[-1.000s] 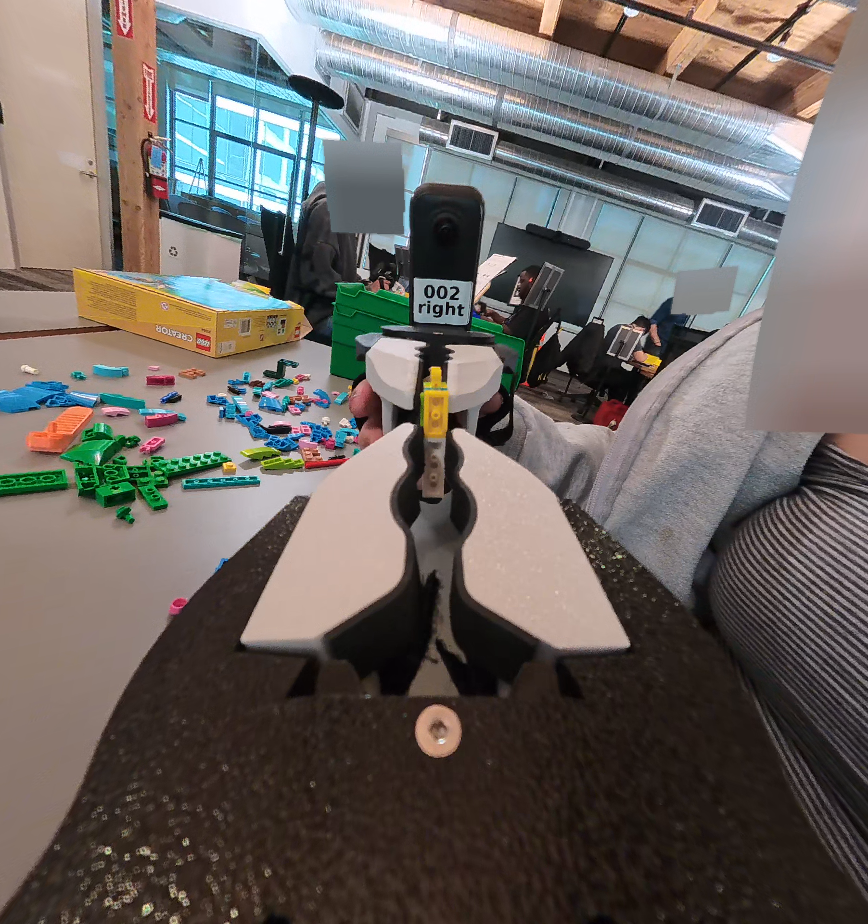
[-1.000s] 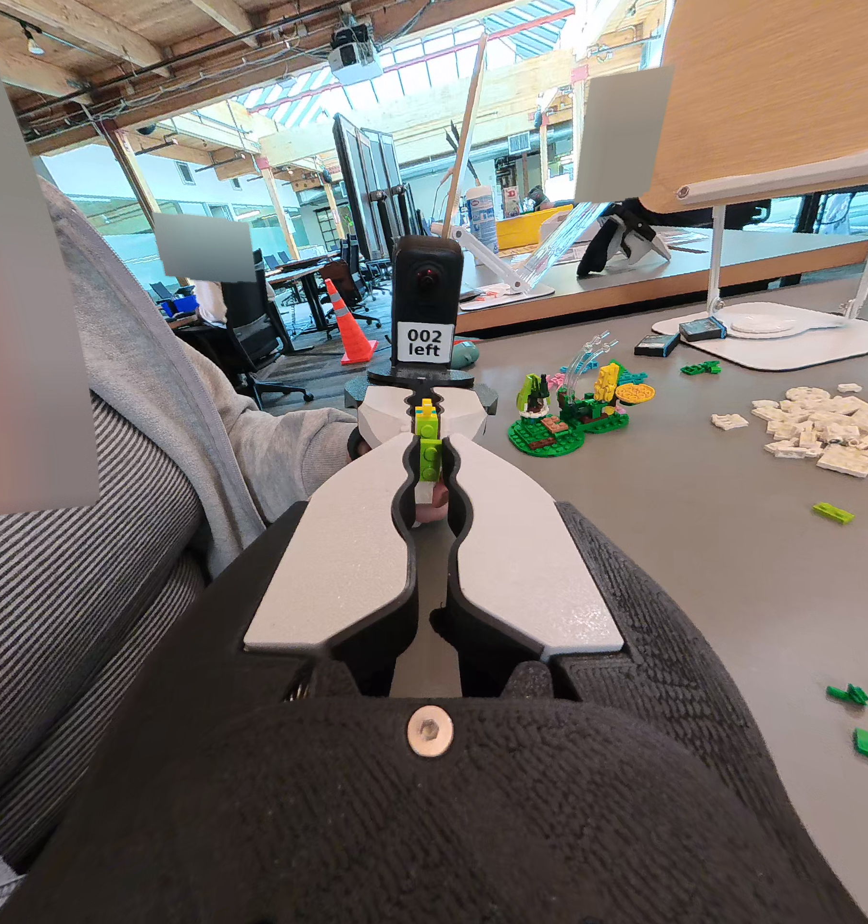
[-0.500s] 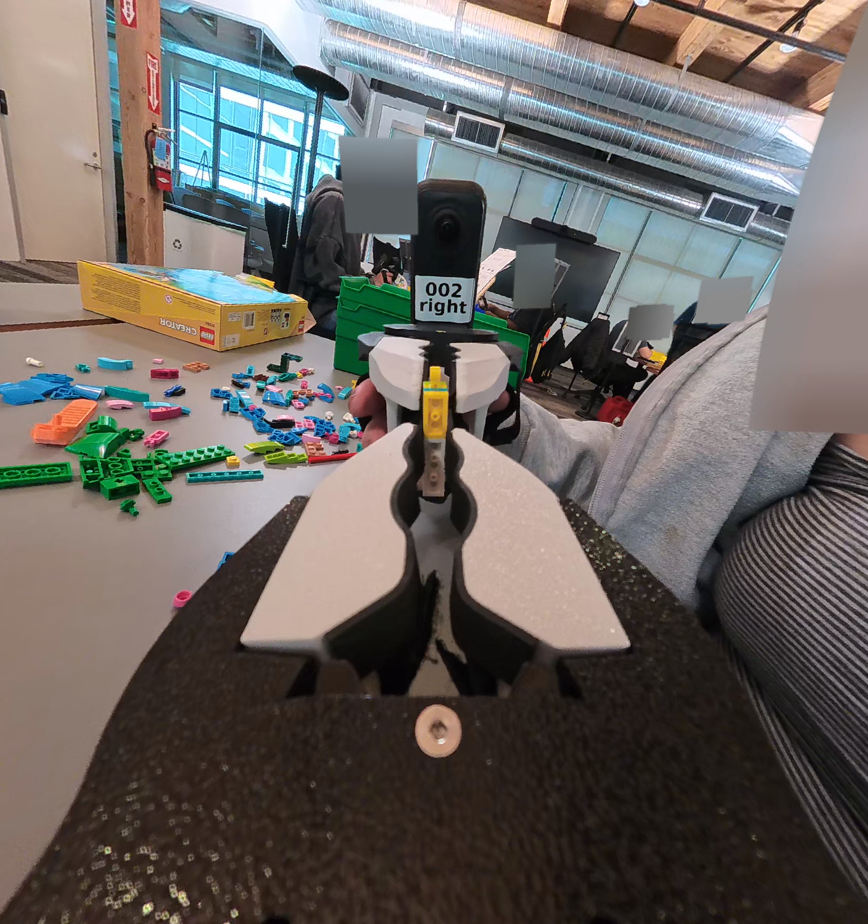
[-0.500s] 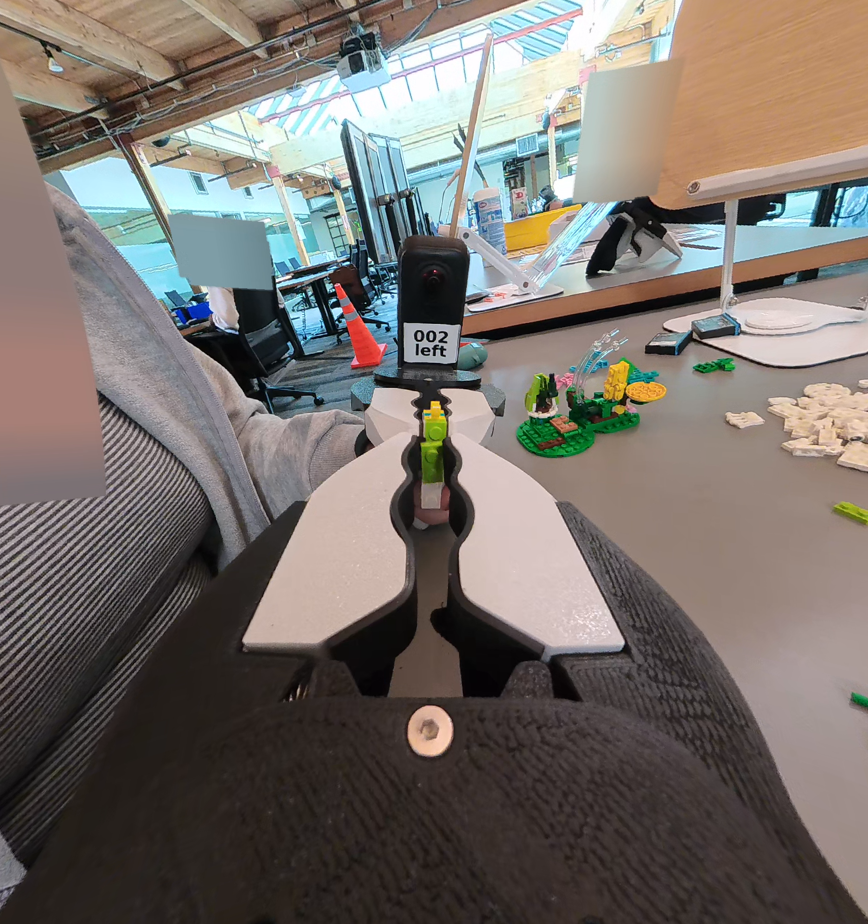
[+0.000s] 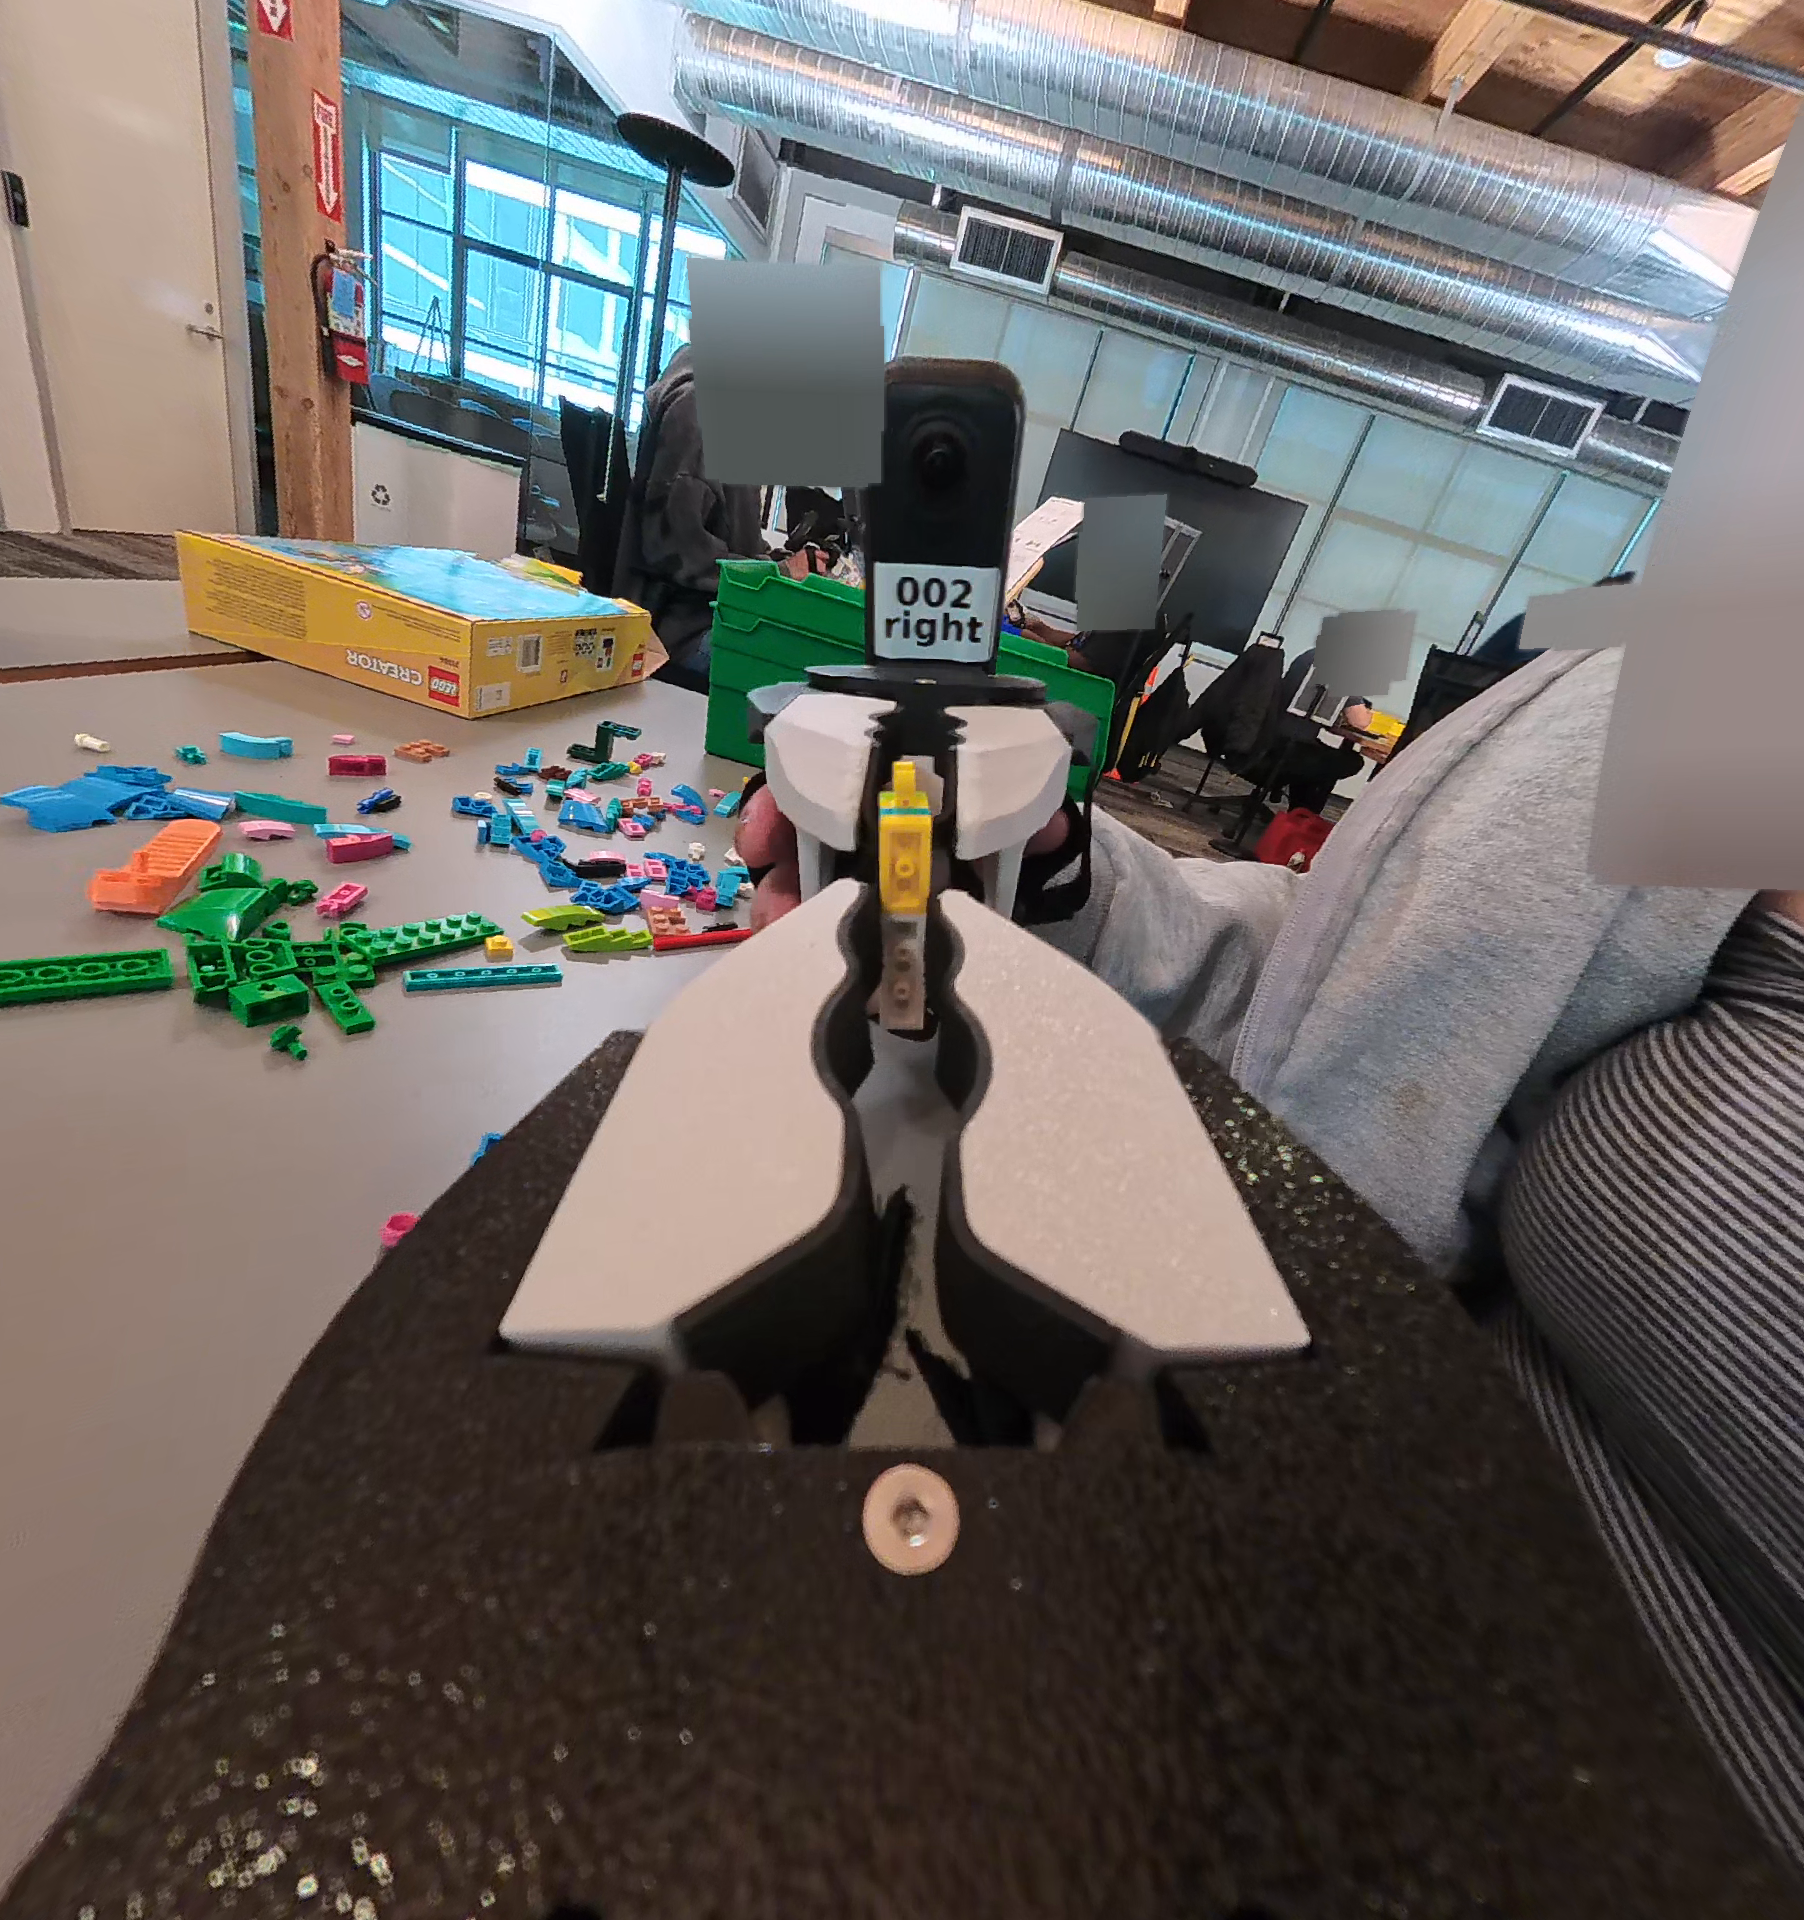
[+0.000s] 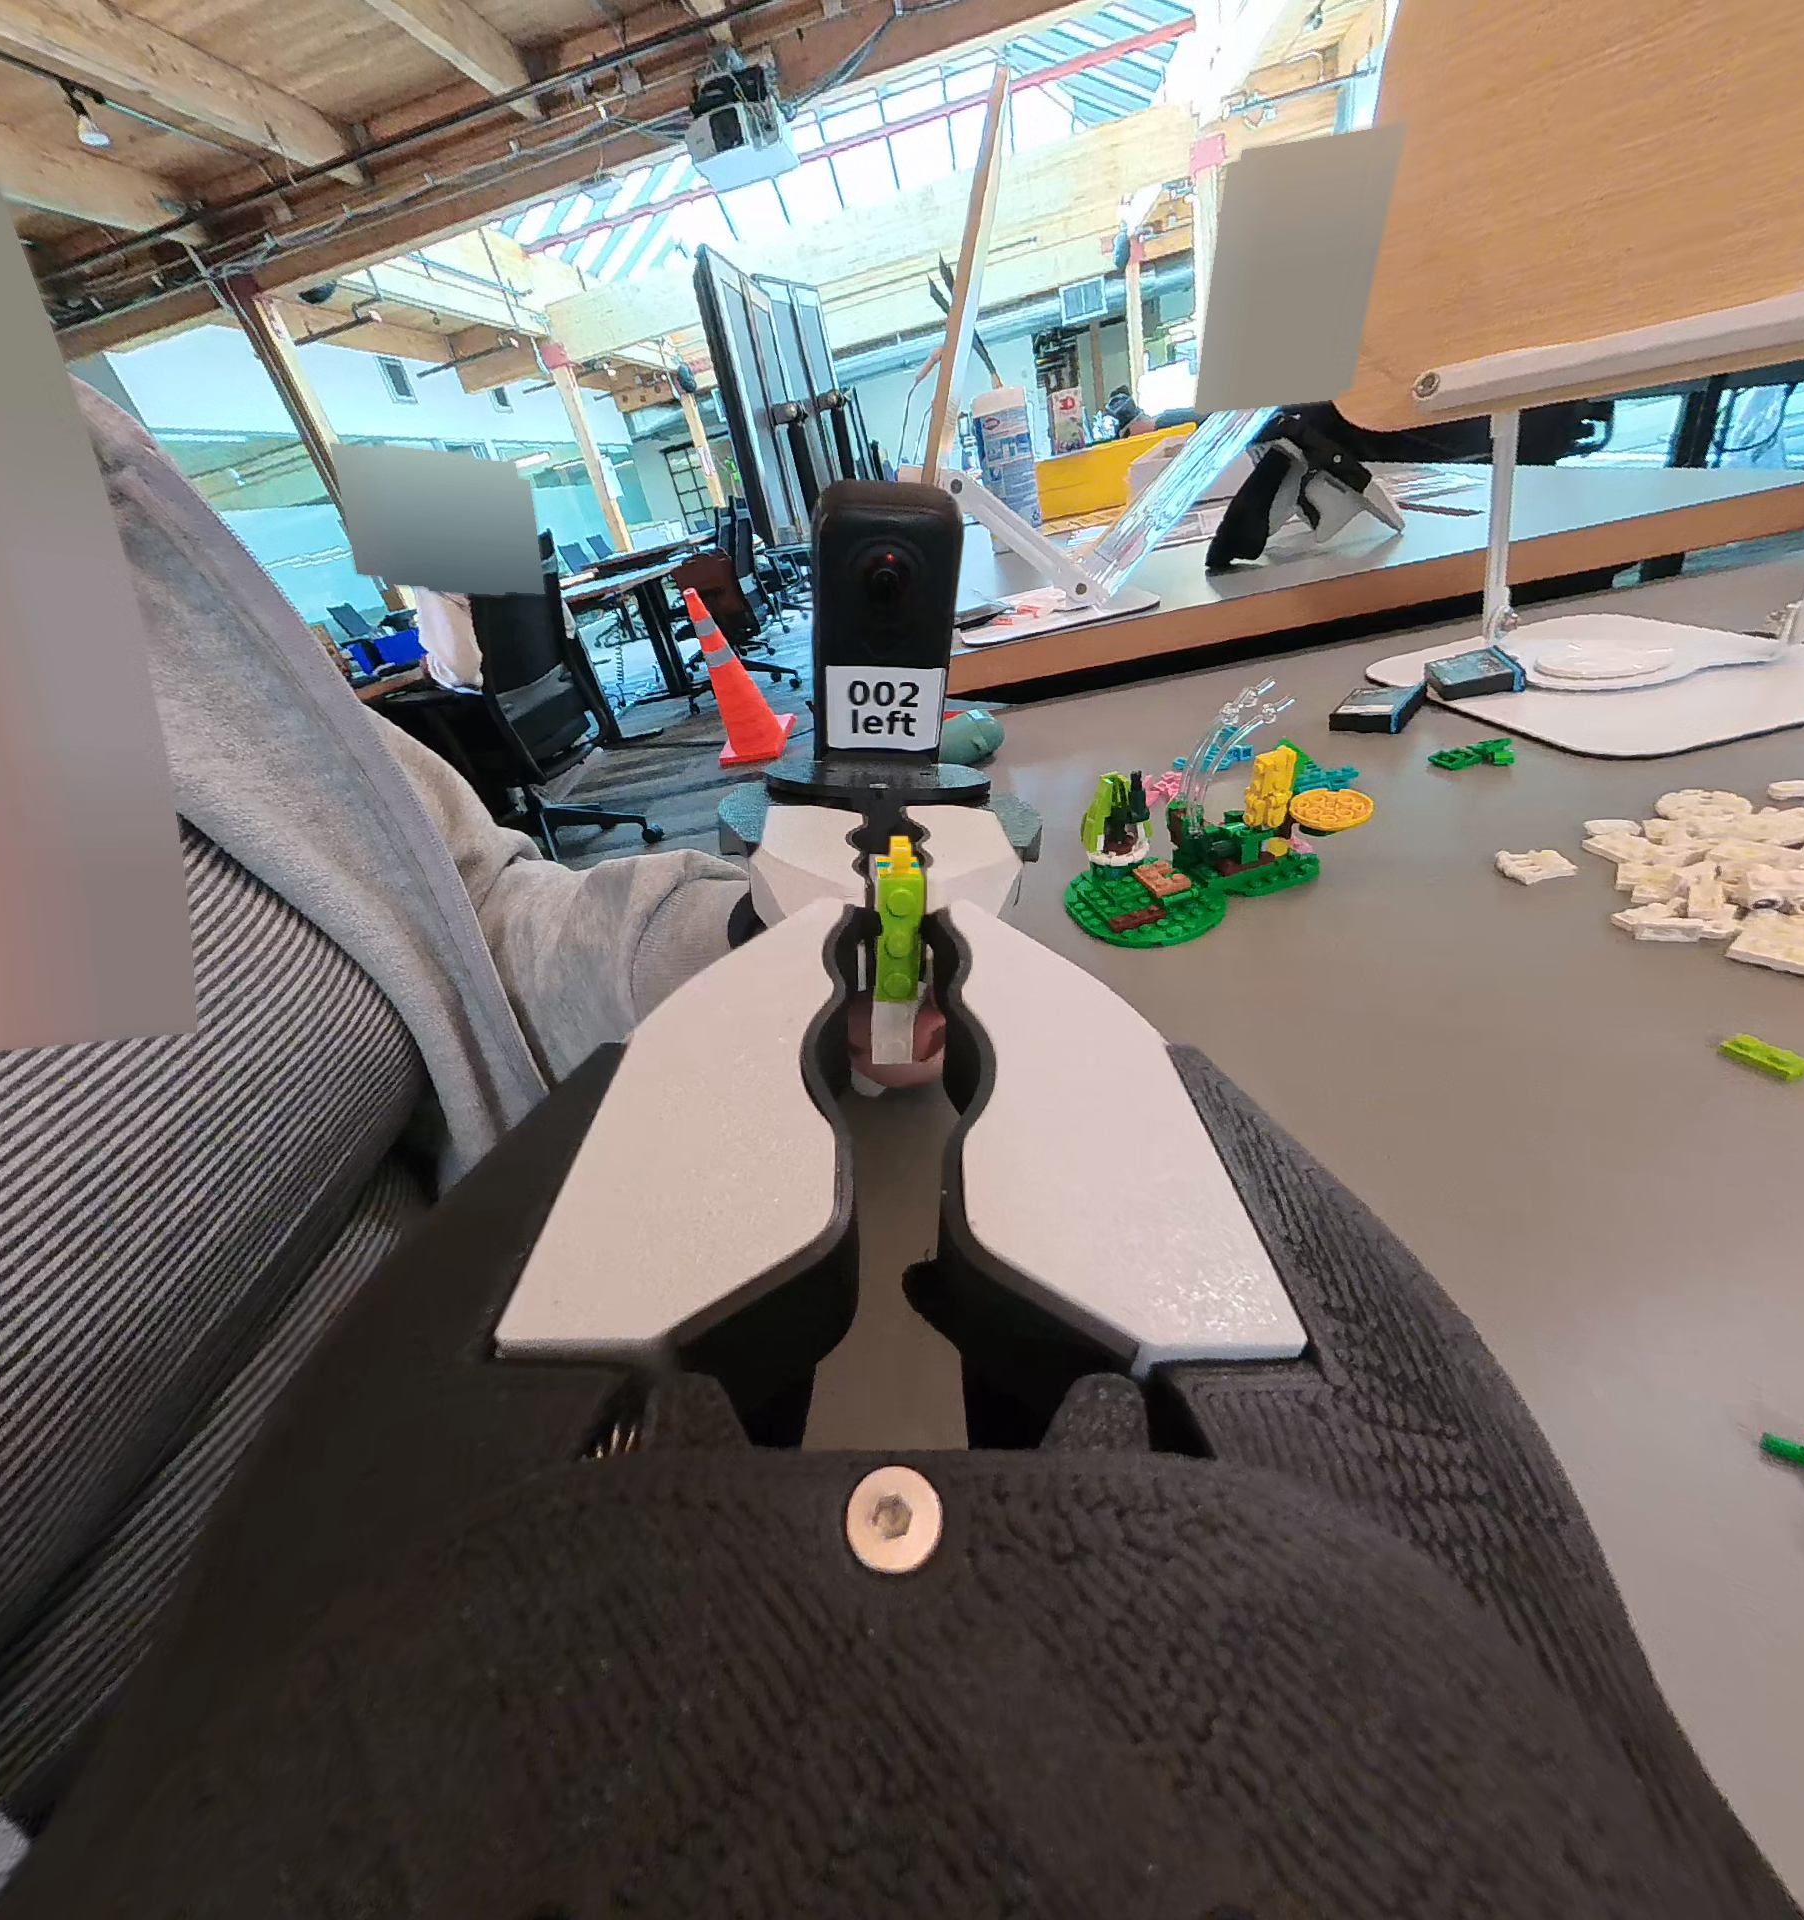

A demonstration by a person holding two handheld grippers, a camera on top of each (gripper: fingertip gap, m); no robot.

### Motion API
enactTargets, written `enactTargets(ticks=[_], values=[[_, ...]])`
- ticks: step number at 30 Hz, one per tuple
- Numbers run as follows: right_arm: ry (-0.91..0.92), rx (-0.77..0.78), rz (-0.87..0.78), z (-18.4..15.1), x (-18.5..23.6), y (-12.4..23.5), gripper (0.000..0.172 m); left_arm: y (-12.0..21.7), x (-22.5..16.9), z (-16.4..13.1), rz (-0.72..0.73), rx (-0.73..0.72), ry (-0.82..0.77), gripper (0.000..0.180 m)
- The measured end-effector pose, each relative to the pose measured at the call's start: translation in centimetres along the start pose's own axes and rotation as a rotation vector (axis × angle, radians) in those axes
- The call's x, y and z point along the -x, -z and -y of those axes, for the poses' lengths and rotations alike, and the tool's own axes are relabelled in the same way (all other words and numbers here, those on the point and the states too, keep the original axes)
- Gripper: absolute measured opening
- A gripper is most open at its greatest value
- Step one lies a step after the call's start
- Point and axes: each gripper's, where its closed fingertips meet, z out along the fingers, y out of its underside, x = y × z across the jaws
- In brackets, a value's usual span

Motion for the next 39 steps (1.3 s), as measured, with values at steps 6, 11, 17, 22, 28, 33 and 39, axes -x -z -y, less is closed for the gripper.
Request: enactTargets(ticks=[6, 11, 17, 22, 28, 33, 39], values=[[-0.025, -0.022, 0.038, 0.4, 0.4, 0.1, 0.02, -0.3, -0.3, -0.2, -0.016, 0.008, 0.004, 0.008], [0.014, 0.005, 0.015, -0.1, 0.4, -0.2, 0.006, -0.3, -0.5, -0.1, -0.031, -0.001, 0.013, 0.008], [-0.041, -0.037, 0.272, 0.8, 3.8, 0.7, 0.007, 0.0, -4.9, 1.0, -0.34, -0.057, 0.079, 0.008], [-0.118, -0.137, 0.206, 2.9, 1.2, 3.8, 0.006, 1.6, -2.3, 2.7, -0.231, -0.157, 0.112, 0.008], [0.158, 0.534, -0.293, -5.7, -4.6, 5.0, 0.006, 3.1, 2.8, 3.2, 0.215, -0.197, -0.104, 0.008], [0.227, 0.756, -0.361, -9.2, -5.5, 4.6, 0.006, 4.7, 4.1, 4.2, 0.44, -0.228, -0.275, 0.008], [0.233, 0.812, -0.352, -10.5, -5.3, 4.4, 0.02, 3.9, 3.8, 3.6, 0.416, -0.188, -0.283, 0.008]])
